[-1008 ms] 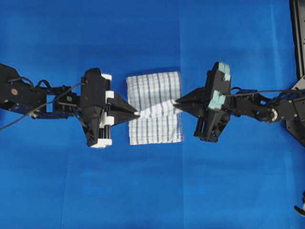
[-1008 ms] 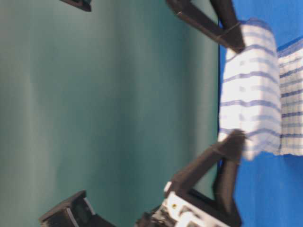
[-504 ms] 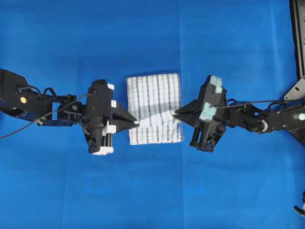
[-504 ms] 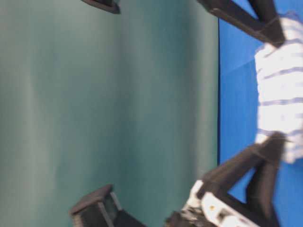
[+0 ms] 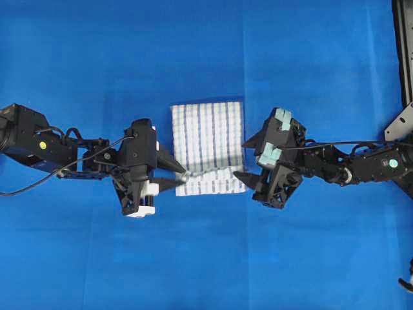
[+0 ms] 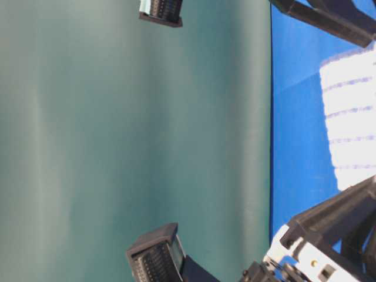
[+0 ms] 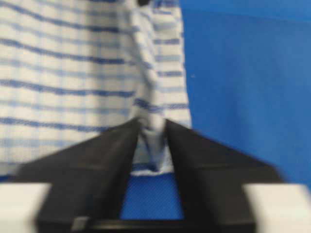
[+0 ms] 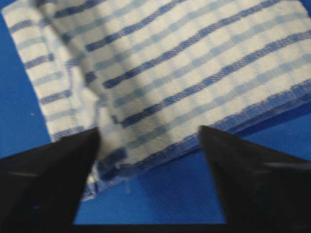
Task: Fold the blue towel.
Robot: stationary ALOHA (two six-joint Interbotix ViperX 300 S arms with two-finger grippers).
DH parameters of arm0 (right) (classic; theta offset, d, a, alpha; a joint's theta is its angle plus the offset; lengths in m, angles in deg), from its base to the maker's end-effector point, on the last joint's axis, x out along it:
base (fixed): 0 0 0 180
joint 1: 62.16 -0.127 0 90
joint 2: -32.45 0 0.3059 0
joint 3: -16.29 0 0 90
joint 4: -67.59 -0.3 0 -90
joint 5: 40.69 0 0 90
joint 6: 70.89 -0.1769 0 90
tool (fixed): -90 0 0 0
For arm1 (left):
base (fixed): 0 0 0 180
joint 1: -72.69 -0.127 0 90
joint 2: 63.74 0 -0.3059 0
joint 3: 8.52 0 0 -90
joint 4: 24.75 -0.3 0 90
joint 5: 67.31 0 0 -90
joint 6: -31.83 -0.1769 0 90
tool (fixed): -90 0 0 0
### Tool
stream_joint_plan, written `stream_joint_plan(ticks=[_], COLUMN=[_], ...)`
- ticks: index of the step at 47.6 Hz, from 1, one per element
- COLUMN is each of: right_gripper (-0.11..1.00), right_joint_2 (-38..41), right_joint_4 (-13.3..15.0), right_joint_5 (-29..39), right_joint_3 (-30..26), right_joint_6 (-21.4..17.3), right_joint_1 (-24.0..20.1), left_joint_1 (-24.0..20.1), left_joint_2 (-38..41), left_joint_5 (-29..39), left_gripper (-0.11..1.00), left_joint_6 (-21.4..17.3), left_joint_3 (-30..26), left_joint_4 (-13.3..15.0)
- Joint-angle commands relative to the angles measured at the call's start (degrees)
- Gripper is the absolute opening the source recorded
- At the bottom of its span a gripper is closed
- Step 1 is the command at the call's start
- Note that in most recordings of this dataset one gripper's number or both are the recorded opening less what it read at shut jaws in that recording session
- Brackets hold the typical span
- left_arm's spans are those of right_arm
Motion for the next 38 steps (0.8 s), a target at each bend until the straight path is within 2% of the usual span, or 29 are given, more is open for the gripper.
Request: stream_joint_plan(ticks=[1,3,8,11,22,38], right_gripper=[0.87,0.92,0.86,0.85,0.86,0.86], right_joint_2=[-2.29,-3.25,-7.65,-10.72,-22.06,-34.37], right_joint_4=[0.09,0.18,0.53,0.7,0.79,0.79], right_joint_5=[-0.53,-0.79,-0.97,-0.97,-0.88,-0.7], right_joint_3=[-0.35,0.0,0.97,1.76,5.01,10.72], right_joint_6=[0.26,0.53,1.41,2.2,6.68,13.8], right_joint_1=[-0.09,-0.18,-0.44,-0.7,-1.32,-1.32], left_joint_1=[0.7,1.14,1.58,1.41,0.97,0.18], left_joint_2=[-2.46,-3.34,-5.98,-8.44,-17.31,-28.12], left_joint_5=[-0.18,-0.09,0.44,1.85,7.03,7.65], left_gripper=[0.43,0.56,0.84,0.92,0.93,0.92], left_joint_6=[0.53,0.53,-0.26,-0.53,-2.11,-2.29], left_joint_3=[-0.26,-0.18,0.09,0.79,3.87,10.28], left_joint_4=[0.09,0.09,0.09,0.0,0.0,0.0])
